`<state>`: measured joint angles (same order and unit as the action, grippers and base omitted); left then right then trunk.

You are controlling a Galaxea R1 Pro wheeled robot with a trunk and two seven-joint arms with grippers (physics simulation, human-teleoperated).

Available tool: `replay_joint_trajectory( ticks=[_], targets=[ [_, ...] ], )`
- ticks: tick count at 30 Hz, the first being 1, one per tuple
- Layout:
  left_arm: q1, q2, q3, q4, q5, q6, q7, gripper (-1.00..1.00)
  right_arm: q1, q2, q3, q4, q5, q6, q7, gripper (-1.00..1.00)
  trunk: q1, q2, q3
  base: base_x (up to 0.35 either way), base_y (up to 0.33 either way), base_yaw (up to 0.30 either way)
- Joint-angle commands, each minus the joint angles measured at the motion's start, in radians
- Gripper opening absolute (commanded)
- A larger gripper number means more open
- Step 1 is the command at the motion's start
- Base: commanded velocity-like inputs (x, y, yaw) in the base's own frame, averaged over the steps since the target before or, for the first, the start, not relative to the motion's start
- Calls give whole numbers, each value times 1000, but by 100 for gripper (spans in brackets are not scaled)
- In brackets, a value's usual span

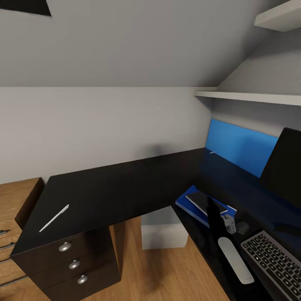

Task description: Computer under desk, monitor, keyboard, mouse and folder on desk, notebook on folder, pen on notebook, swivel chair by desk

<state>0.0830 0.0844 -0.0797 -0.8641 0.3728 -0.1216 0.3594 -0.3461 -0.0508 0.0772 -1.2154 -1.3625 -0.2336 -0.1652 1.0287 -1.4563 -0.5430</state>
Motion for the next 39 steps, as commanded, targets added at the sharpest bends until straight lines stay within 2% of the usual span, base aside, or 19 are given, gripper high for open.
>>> replay_joint_trajectory(
  ticks=[1,39],
  targets=[
    [0,2,-6,-1,11,-5,7,100,-1,-1,4,-1,-9,-9,-4,100,0,-1,-1,3,-18,0],
    [0,0,-8,2,10,-3,7,100,-1,0,7,-3,-11,-7,2,100,0,-1,-1,-26,-1,0]
  ],
)
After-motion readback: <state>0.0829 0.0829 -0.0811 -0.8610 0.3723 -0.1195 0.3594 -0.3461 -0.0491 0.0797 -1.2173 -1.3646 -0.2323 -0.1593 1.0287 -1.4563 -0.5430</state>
